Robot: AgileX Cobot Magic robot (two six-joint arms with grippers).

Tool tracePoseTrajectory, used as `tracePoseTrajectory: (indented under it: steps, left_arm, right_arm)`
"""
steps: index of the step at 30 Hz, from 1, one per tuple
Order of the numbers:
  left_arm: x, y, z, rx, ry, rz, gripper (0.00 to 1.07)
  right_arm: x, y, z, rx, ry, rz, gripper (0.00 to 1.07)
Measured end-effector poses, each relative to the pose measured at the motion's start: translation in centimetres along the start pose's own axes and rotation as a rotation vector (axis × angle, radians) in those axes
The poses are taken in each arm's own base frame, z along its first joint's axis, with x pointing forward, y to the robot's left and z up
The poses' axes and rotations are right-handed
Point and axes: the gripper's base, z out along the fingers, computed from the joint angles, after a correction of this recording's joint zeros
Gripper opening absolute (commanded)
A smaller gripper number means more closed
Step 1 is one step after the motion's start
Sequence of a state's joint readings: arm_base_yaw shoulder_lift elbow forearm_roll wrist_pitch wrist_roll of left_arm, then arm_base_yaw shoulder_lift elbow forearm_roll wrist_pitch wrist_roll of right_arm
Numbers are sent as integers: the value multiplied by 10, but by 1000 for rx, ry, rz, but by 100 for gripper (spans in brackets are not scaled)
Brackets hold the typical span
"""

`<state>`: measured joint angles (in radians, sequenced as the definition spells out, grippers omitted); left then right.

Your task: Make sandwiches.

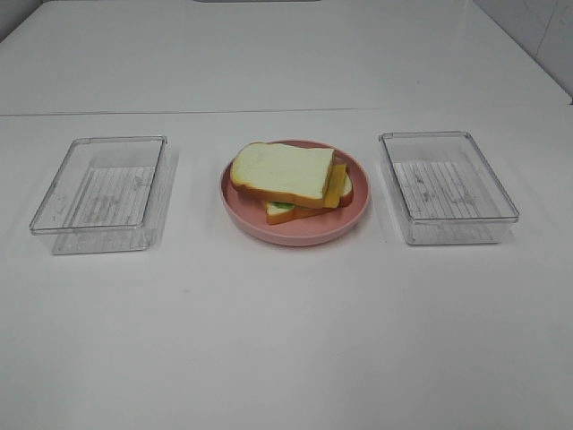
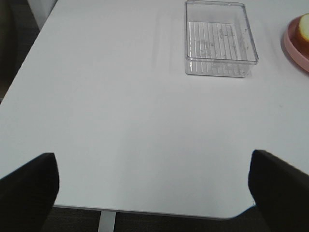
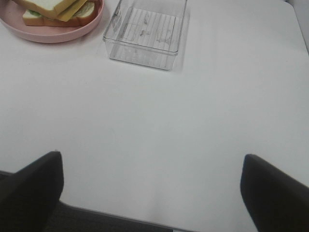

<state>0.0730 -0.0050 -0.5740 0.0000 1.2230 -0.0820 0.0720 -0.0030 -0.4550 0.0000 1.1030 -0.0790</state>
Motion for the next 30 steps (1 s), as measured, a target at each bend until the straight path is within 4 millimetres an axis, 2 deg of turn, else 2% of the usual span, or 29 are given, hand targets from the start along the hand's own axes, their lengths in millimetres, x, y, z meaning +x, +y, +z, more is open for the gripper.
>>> tracePoseTrajectory:
  steps: [12, 30]
  left_arm:
    - [-3, -1, 13, 63, -67, 74, 101]
    - [-4, -2, 13, 67, -84, 72, 101]
  right_arm:
    - [0, 0, 0, 0, 0, 0, 97]
    - [0, 0, 0, 0, 0, 0, 97]
